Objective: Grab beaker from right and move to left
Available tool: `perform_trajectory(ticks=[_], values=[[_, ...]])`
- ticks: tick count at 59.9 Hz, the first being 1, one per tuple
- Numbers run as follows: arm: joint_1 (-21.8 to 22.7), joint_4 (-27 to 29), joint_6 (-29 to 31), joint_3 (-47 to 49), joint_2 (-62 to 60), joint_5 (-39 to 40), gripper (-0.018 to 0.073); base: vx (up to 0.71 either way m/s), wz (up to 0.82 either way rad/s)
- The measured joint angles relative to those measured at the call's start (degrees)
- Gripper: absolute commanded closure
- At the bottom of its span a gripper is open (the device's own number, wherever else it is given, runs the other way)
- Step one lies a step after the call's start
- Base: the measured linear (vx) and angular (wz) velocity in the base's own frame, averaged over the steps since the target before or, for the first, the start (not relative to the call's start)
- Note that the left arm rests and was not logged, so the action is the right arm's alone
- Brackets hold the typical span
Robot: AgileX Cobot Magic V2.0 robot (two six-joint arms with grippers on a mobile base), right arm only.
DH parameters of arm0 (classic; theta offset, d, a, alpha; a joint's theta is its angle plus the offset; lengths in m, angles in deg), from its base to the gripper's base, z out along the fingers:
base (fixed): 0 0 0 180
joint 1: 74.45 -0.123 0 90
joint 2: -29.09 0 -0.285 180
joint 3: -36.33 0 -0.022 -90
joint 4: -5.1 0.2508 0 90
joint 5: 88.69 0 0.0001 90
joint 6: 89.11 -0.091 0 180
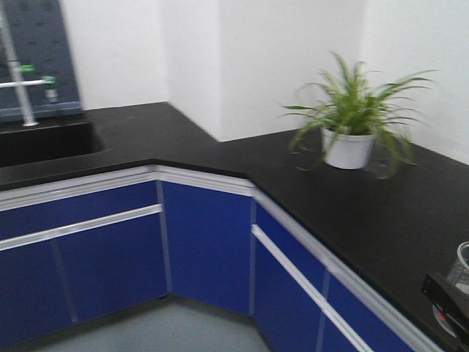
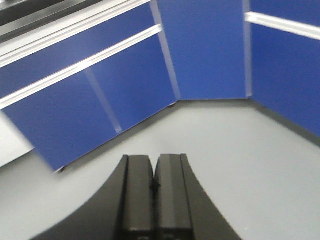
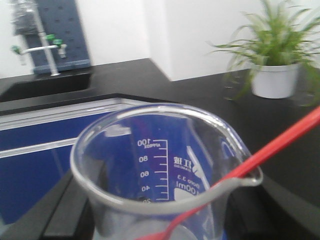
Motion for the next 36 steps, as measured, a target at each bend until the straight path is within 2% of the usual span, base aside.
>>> perform_trajectory(ticks=[36], values=[[0.0, 0.0, 0.0, 0.0, 0.0, 0.0, 0.0562, -0.02, 0.67]])
